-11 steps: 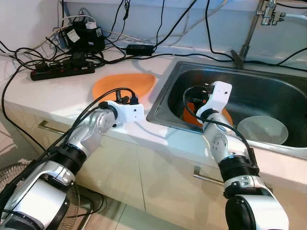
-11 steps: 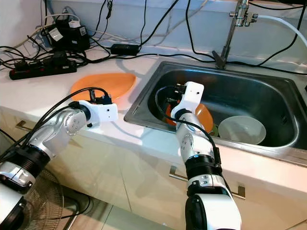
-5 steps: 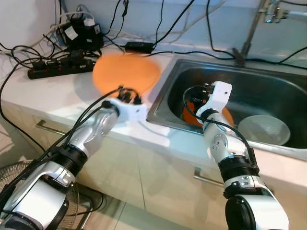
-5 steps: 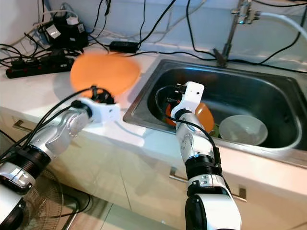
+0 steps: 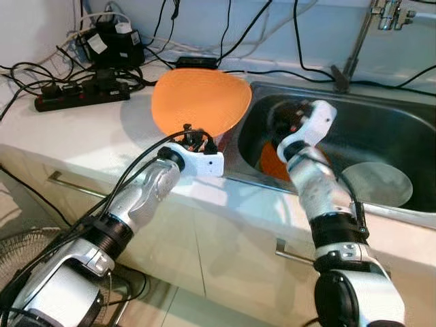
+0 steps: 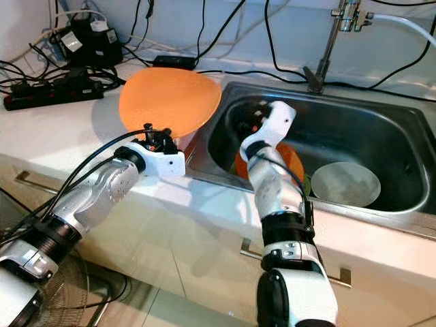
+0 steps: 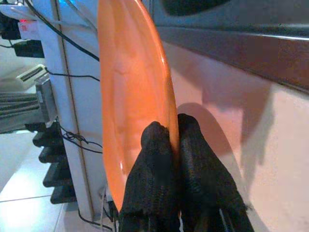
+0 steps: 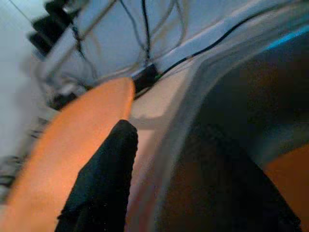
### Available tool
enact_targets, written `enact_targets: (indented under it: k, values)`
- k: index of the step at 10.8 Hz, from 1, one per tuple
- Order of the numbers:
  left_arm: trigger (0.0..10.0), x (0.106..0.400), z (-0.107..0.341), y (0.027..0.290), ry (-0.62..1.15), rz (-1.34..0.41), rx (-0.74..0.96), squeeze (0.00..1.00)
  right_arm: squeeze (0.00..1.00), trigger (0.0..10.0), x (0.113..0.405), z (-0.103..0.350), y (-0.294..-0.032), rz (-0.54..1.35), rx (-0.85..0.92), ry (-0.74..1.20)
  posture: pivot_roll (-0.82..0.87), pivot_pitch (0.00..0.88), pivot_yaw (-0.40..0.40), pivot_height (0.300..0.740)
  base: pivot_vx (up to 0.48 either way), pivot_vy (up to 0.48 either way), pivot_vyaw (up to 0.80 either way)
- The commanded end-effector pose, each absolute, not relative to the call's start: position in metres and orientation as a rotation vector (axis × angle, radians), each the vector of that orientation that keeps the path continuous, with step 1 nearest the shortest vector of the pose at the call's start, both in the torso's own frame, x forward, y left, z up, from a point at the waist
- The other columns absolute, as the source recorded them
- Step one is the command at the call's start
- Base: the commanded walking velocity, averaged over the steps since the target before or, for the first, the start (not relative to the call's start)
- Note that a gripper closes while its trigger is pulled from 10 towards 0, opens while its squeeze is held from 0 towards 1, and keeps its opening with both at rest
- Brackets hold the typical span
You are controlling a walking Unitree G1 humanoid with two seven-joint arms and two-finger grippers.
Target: Kitchen organization
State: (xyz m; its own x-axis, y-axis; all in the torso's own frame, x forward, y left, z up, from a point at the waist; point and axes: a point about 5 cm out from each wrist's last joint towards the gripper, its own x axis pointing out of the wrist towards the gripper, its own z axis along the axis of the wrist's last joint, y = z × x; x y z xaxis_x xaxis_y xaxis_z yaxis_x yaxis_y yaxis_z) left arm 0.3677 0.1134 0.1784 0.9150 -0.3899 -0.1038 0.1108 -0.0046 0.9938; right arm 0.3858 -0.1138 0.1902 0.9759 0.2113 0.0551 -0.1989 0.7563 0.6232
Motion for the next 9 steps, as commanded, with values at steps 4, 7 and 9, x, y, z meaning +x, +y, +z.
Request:
enact_targets:
  k: [4, 7, 9]
  values:
    - [10.0, 0.365, 0.193, 0.101, -0.312, -0.393, 1.515, 0.0, 1.0, 10.0, 0.384, 0.197, -0.106, 0.3, 0.78, 0.042, 0.2, 0.001, 0.044, 0.74, 0.0, 0.0, 0.0]
    - [10.0, 0.359, 0.194, 0.09, -0.369, -0.435, 1.482, 0.0, 0.0, 10.0, 0.384, 0.192, -0.104, 0.302, 0.779, 0.076, 0.21, 0.0, 0.04, 0.74, 0.0, 0.0, 0.0]
    - [10.0, 0.357, 0.193, 0.087, -0.38, -0.451, 1.471, 0.0, 0.0, 10.0, 0.384, 0.19, -0.103, 0.301, 0.779, 0.085, 0.21, 0.0, 0.039, 0.74, 0.0, 0.0, 0.0]
